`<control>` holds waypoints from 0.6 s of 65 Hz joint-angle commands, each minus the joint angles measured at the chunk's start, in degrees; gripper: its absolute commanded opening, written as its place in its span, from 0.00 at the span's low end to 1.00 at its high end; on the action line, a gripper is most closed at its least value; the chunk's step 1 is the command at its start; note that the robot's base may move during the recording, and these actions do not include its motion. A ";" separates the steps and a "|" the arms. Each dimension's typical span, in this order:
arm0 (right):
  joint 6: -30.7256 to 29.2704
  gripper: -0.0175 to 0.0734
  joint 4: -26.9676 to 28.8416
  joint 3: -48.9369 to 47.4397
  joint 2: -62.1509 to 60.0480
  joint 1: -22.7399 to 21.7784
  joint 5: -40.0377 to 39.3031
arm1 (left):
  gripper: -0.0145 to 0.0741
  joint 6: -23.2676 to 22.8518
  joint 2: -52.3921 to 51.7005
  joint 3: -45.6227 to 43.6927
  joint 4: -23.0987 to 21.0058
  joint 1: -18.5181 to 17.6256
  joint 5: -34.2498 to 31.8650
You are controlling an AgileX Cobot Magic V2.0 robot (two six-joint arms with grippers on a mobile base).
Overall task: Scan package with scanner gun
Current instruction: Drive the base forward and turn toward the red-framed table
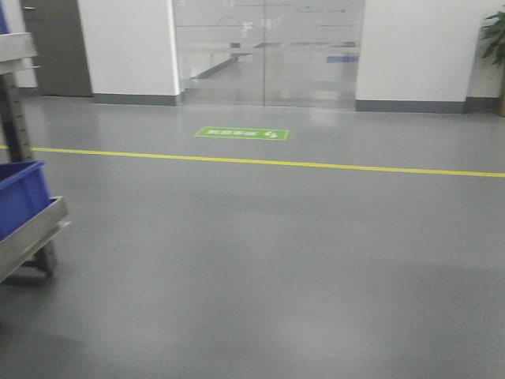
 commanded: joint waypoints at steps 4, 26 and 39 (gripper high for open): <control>-0.19 0.02 0.04 -0.04 -0.18 -0.38 -1.02 | 0.04 -0.37 -0.17 -0.18 -0.21 -0.28 -0.81; -0.19 0.02 0.04 -0.04 -0.18 -0.38 -1.02 | 0.04 -0.37 -0.17 -0.18 -0.21 -0.28 -0.81; -0.19 0.02 0.04 -0.04 -0.18 -0.38 -1.02 | 0.04 -0.37 -0.17 -0.18 -0.21 -0.28 -0.81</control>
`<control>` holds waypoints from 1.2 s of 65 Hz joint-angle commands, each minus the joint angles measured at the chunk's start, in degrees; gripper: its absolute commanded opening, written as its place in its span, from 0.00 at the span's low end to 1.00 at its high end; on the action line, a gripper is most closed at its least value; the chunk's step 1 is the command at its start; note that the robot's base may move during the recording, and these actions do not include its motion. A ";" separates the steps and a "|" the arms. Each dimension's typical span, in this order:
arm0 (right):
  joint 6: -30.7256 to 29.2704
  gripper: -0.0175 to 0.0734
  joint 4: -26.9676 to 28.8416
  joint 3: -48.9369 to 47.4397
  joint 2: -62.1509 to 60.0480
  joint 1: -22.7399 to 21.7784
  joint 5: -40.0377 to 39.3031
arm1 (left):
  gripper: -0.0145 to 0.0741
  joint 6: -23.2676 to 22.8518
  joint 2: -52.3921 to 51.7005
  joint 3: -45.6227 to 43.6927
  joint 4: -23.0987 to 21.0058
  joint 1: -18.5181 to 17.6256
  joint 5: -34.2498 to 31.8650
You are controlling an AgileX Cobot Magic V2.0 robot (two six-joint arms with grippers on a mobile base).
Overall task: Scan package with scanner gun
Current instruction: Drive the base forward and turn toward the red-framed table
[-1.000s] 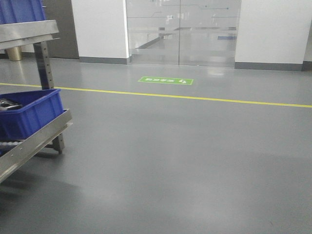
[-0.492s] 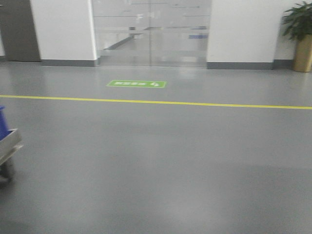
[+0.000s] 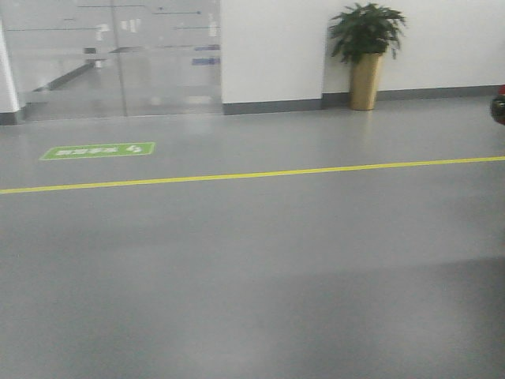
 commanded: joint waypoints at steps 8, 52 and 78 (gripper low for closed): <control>-0.19 0.02 0.04 -0.04 -0.18 -0.38 -1.02 | 0.04 -0.37 -0.17 -0.18 -0.21 -0.28 -0.81; -0.19 0.02 0.04 -0.04 -0.18 -0.38 -1.02 | 0.04 -0.37 -0.17 -0.18 -0.21 -0.26 -0.81; -0.19 0.02 0.04 -0.04 -0.18 -0.38 -1.02 | 0.04 -0.37 -0.17 -0.18 -0.21 -0.26 -0.81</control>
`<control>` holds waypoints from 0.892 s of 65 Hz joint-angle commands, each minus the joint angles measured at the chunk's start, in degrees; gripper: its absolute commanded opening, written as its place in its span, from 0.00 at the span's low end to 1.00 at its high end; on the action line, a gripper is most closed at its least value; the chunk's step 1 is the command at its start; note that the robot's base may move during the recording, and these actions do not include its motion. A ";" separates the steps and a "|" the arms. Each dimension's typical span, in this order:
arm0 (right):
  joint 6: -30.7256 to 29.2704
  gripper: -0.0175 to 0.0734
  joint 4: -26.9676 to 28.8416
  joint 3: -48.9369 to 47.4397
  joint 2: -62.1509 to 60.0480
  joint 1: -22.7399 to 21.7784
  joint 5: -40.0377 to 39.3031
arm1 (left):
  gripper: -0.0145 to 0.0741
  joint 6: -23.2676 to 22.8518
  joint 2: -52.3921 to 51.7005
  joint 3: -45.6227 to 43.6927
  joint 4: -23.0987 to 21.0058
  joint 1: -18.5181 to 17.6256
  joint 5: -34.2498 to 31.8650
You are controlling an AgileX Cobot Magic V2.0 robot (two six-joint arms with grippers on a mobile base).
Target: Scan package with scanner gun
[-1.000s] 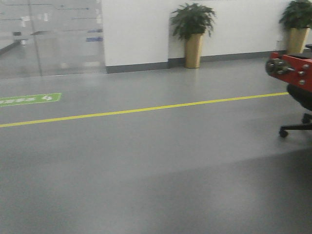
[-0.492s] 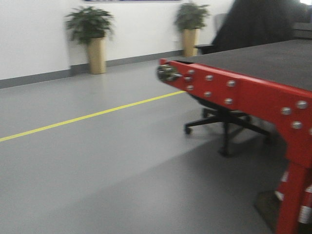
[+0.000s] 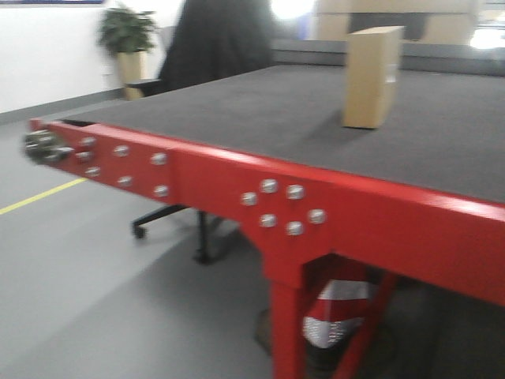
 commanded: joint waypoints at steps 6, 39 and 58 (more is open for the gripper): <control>-0.19 0.02 0.04 -0.04 -0.18 -0.38 -1.02 | 0.04 -0.37 -0.17 -0.18 -0.21 -0.26 -0.81; -0.19 0.02 0.04 -0.04 -0.18 -0.38 -1.02 | 0.04 -0.37 -0.17 -0.18 -0.21 -0.26 -0.81; -0.19 0.02 0.04 -0.04 -0.18 -0.38 -1.02 | 0.04 -0.37 -0.17 -0.18 -0.21 -0.26 -0.81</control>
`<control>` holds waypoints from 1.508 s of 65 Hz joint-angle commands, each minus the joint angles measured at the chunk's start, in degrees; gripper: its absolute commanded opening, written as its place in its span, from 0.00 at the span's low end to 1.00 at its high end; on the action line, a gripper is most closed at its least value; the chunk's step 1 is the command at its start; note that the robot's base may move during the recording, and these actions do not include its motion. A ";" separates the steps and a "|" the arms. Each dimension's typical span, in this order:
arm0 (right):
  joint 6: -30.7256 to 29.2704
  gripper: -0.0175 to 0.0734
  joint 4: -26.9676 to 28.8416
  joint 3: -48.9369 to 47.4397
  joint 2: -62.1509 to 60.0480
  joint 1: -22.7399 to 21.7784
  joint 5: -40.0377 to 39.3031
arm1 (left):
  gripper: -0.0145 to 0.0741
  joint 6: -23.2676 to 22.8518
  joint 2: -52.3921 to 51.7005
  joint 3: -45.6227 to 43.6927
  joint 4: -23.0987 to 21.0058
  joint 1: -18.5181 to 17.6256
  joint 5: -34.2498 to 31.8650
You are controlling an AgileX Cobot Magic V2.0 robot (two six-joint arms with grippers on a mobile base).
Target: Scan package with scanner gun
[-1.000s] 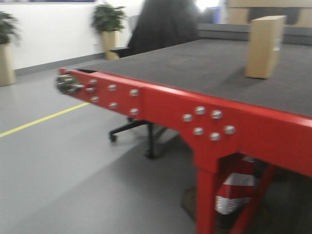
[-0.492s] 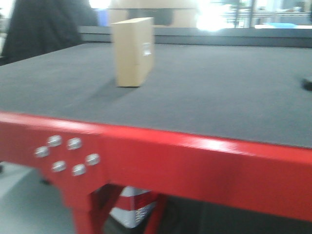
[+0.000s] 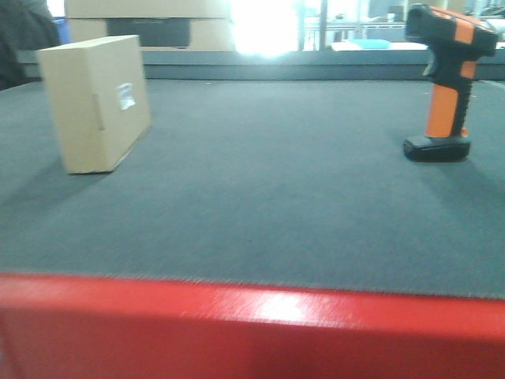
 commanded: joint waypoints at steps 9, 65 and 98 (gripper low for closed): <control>-0.19 0.02 0.04 -0.04 -0.18 -0.38 -1.02 | 0.04 -0.37 -0.17 -0.18 -0.21 -0.26 -0.81; -0.19 0.02 0.04 -0.04 -0.18 -0.37 -1.02 | 0.04 -0.37 -0.17 -0.18 -0.21 -0.26 -0.81; -0.19 0.02 0.04 -0.04 -0.18 -0.37 -1.02 | 0.04 -0.37 -0.17 -0.18 -0.21 -0.26 -0.94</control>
